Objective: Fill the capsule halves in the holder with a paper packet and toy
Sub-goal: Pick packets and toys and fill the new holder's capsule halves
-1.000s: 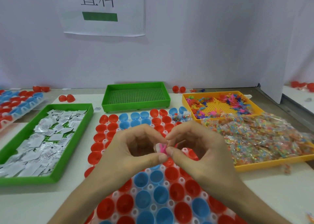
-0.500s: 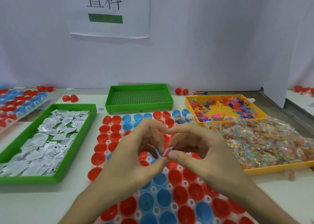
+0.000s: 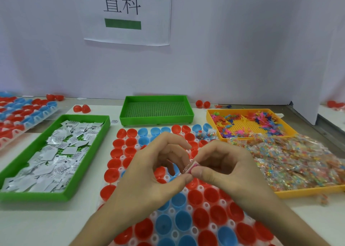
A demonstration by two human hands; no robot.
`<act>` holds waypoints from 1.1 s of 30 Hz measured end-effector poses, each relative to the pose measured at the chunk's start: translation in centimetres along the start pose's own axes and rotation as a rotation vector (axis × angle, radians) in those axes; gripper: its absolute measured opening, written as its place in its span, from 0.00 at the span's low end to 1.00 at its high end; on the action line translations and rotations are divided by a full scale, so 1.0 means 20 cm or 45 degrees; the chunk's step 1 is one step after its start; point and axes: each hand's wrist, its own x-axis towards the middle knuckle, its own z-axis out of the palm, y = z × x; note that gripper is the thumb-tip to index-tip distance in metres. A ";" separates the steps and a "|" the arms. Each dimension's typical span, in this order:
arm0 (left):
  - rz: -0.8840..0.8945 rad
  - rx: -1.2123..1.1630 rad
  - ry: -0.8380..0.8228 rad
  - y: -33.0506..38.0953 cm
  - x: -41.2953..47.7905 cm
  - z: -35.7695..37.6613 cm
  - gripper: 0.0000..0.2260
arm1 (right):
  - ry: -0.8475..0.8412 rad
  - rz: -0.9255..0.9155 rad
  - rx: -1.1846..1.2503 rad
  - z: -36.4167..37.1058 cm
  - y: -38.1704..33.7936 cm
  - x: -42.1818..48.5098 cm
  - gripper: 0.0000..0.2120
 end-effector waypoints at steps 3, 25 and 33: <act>0.022 -0.001 0.012 -0.01 0.00 0.00 0.17 | 0.009 0.008 0.021 -0.01 0.00 0.01 0.07; -0.124 0.427 0.754 -0.15 0.06 -0.29 0.12 | 0.277 0.012 -1.365 -0.15 0.23 0.54 0.13; -0.590 1.072 0.813 -0.33 0.00 -0.54 0.10 | 0.227 -0.016 -1.560 -0.13 0.27 0.57 0.07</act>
